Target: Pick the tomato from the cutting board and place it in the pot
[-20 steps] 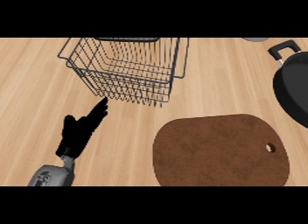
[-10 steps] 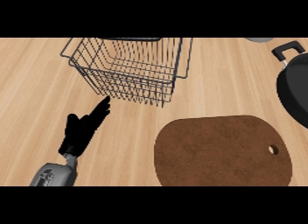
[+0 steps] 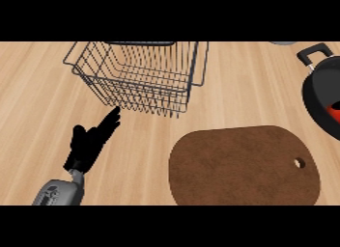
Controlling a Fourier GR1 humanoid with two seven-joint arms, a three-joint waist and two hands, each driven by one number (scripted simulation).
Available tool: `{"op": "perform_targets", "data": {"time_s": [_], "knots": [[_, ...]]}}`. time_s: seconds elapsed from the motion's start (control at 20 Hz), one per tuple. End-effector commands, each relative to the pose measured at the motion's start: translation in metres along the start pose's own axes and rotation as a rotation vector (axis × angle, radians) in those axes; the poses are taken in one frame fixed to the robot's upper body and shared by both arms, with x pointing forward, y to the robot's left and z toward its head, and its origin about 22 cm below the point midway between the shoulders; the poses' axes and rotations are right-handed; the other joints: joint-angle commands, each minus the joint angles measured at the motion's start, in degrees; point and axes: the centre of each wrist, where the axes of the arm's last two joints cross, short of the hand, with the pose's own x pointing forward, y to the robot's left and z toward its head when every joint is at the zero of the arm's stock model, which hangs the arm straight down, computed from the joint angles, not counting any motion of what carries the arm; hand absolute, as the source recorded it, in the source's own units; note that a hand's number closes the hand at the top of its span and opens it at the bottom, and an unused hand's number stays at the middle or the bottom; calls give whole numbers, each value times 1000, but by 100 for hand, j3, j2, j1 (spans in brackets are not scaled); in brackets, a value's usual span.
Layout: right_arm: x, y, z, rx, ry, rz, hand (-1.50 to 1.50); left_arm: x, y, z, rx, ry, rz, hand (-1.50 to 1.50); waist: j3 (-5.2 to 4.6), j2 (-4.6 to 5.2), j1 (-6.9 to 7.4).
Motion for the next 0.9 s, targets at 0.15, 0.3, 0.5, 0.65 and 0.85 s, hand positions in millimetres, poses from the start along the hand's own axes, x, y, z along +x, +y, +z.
{"op": "perform_targets", "data": {"time_s": [0.15,0.3,0.5,0.65,0.85], "knots": [[5,-29,2,-288,-161,-481,-150,-3,-2,9,14,-1,25,0,13,-46,-89],[14,-42,2,-415,-131,-663,-150,-4,-9,3,14,7,11,0,1,-34,-130],[-42,-53,6,-566,-106,-759,-150,-11,21,6,29,12,31,0,-3,-17,-195],[-65,-74,13,-639,-139,-849,-150,-8,19,4,46,5,21,0,-6,-35,-213],[-112,-81,23,-658,-168,-905,-150,-6,18,7,36,-1,19,0,-5,-39,-186]]}}
